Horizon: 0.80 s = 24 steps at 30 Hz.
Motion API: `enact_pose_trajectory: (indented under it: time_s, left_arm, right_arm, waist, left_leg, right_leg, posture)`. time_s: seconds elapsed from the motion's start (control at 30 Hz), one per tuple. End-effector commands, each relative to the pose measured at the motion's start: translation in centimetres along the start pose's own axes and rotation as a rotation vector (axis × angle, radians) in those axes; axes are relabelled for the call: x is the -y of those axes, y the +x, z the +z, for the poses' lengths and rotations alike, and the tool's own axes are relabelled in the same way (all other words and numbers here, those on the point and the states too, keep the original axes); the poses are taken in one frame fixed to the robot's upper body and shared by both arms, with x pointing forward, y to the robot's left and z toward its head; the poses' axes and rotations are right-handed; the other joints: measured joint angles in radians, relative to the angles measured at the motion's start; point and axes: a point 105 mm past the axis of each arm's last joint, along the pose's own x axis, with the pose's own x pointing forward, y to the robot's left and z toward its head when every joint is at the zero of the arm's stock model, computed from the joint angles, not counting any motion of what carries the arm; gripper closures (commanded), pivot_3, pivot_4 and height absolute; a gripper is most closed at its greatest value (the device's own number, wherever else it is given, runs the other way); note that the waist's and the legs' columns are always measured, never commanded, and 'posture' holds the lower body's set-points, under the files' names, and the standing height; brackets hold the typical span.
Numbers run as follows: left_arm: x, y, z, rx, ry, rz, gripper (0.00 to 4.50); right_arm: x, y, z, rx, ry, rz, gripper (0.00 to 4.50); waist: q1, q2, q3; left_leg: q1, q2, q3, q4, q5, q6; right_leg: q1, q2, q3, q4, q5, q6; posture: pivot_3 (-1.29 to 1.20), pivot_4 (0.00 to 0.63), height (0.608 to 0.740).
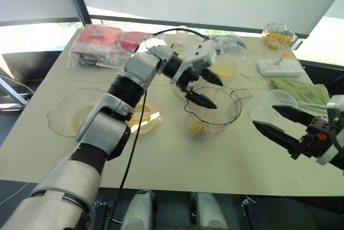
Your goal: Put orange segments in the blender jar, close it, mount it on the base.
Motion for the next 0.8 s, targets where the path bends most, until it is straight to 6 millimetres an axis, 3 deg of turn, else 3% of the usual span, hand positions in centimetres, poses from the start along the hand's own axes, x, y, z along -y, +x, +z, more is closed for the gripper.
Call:
enact_pose_trajectory:
  time_s: [0.03,0.17,0.23,0.43,0.57,0.67,0.8]
  left_arm:
    - [-1.5,-1.7,4.2,0.154,0.068,0.116,0.26]
    - [-3.4,-5.5,7.7,0.404,0.055,0.358,0.26]
    - [-3.3,-8.0,7.8,0.448,0.053,0.458,0.26]
    - [0.5,-10.7,4.4,0.375,-0.010,0.552,0.26]
    - [4.0,-10.9,1.7,0.302,-0.069,0.581,0.26]
    - [6.5,-10.3,-0.9,0.224,-0.138,0.608,0.26]
    - [8.2,-9.8,-2.2,0.185,-0.179,0.656,0.26]
  right_arm:
    - [0.3,-0.3,0.5,0.018,-0.037,-0.027,0.00]
    - [1.6,-1.1,0.1,0.022,-0.064,-0.133,0.00]
    - [2.4,-1.6,0.0,0.046,-0.063,-0.203,0.00]
    - [4.2,-4.2,-2.0,0.063,-0.010,-0.365,0.00]
    - [5.9,-5.8,-2.7,0.103,-0.002,-0.515,0.00]
    - [8.6,-7.0,-4.9,-0.007,-0.064,-0.684,0.00]
    - [11.0,-6.5,-7.4,-0.058,-0.051,-0.776,0.00]
  waist:
    - [0.000,0.000,0.000]
    - [-0.001,0.000,0.000]
    - [-0.002,0.001,0.000]
    - [-0.001,0.006,-0.003]
    - [-0.002,0.006,-0.003]
    - [-0.005,0.008,-0.004]
    - [-0.007,0.007,-0.004]
  left_leg:
    - [0.000,0.000,0.000,0.000,0.000,0.000]
    - [0.000,0.001,0.000,0.000,0.000,0.000]
    - [0.000,0.001,0.000,0.000,0.000,0.000]
    - [0.006,0.003,0.000,-0.002,0.000,0.000]
    - [0.007,0.003,0.000,-0.001,0.000,-0.001]
    - [0.012,0.003,0.003,-0.001,0.000,-0.001]
    - [0.013,0.003,0.003,-0.001,0.000,-0.001]
  right_leg:
    - [0.000,0.000,0.000,0.000,0.000,0.000]
    - [0.000,0.000,0.000,0.000,0.000,0.001]
    - [0.000,0.000,0.000,0.001,0.000,0.001]
    - [0.002,0.001,0.000,0.005,0.000,0.002]
    - [0.005,0.001,0.001,0.004,-0.001,0.000]
    - [0.008,0.000,0.003,0.003,-0.002,-0.003]
    - [0.010,-0.001,0.003,0.003,-0.002,-0.003]
  posture:
    - [0.00,0.150,0.740]
    - [0.00,0.150,0.740]
    - [0.00,0.150,0.740]
    - [0.00,0.150,0.740]
    - [0.00,0.150,0.740]
    - [0.00,0.150,0.740]
    - [0.00,0.150,0.740]
